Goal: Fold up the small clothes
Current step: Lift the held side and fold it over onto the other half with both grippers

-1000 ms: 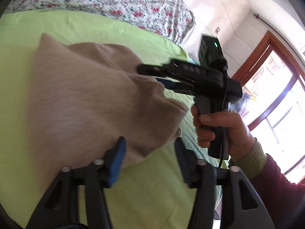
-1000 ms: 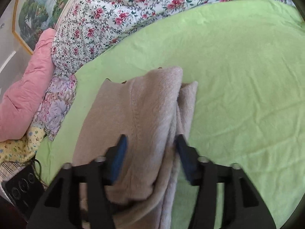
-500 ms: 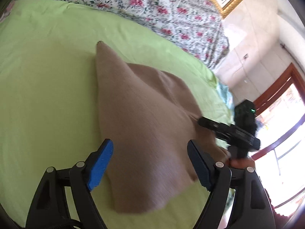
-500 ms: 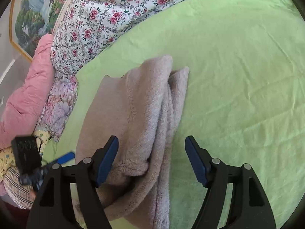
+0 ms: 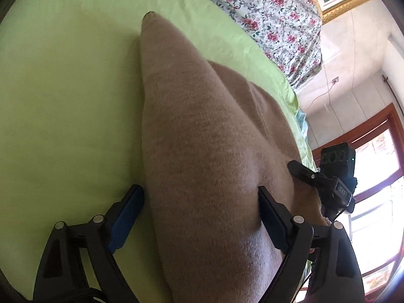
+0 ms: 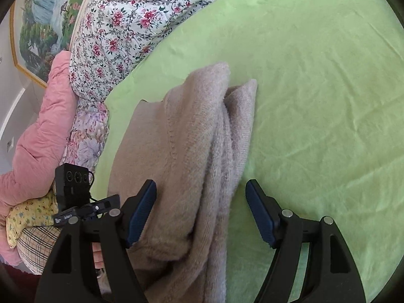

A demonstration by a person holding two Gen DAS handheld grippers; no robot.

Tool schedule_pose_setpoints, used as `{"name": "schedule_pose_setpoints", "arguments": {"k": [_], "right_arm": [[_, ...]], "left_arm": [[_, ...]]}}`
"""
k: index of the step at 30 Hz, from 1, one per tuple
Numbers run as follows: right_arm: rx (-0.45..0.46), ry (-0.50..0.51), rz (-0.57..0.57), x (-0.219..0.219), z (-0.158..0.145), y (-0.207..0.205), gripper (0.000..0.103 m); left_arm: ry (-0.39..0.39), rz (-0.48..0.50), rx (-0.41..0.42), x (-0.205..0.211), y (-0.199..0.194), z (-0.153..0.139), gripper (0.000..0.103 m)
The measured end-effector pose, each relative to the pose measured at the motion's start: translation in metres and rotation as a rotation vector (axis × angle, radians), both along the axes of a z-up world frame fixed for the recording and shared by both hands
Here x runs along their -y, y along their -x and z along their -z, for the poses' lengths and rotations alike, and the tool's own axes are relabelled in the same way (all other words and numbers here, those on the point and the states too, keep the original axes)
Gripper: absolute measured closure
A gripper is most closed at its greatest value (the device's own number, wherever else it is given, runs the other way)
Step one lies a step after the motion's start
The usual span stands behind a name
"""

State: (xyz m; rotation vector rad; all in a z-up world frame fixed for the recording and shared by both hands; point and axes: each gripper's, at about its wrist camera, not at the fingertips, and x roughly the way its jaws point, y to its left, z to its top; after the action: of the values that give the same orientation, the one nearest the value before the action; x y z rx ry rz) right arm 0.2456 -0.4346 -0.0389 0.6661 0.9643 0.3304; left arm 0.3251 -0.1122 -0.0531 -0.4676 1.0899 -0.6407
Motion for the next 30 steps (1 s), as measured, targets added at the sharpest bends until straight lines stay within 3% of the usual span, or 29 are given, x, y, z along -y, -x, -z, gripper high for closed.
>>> {"name": "schedule_pose_setpoints", "arguments": {"k": [1,3,4,5,10,15,20,25,30], "right_arm": [[-0.002,0.003,-0.010,-0.003,0.001,-0.002,0.029],[-0.013,0.009,-0.031,-0.008,0.002,-0.005,0.030],[-0.021,0.008,-0.042,-0.011,0.003,-0.007,0.037],[-0.034,-0.007,-0.051,-0.013,0.004,-0.008,0.055],[-0.014,0.005,-0.047,-0.026,-0.009,0.002,0.069],[0.040,-0.001,-0.108,-0.067,-0.030,0.021,0.071],[0.096,-0.085,-0.201,-0.126,-0.030,0.029,0.071],[0.102,-0.141,-0.297,-0.187,-0.016,0.026,0.071],[0.078,-0.121,-0.345,-0.225,-0.005,0.021,0.071]], "left_arm": [[0.018,0.017,0.001,0.003,-0.002,0.001,0.029],[0.034,0.021,-0.013,0.006,-0.008,0.006,0.034],[0.038,0.022,-0.009,0.006,-0.009,0.005,0.038],[0.036,0.024,-0.001,0.005,-0.007,0.004,0.043],[0.074,0.029,0.031,-0.009,0.012,-0.014,0.053],[0.088,0.012,0.106,-0.051,0.050,-0.050,0.053],[0.056,-0.040,0.153,-0.118,0.099,-0.074,0.053],[0.015,-0.104,0.181,-0.174,0.134,-0.074,0.053],[0.016,-0.155,0.153,-0.204,0.143,-0.050,0.053]]}}
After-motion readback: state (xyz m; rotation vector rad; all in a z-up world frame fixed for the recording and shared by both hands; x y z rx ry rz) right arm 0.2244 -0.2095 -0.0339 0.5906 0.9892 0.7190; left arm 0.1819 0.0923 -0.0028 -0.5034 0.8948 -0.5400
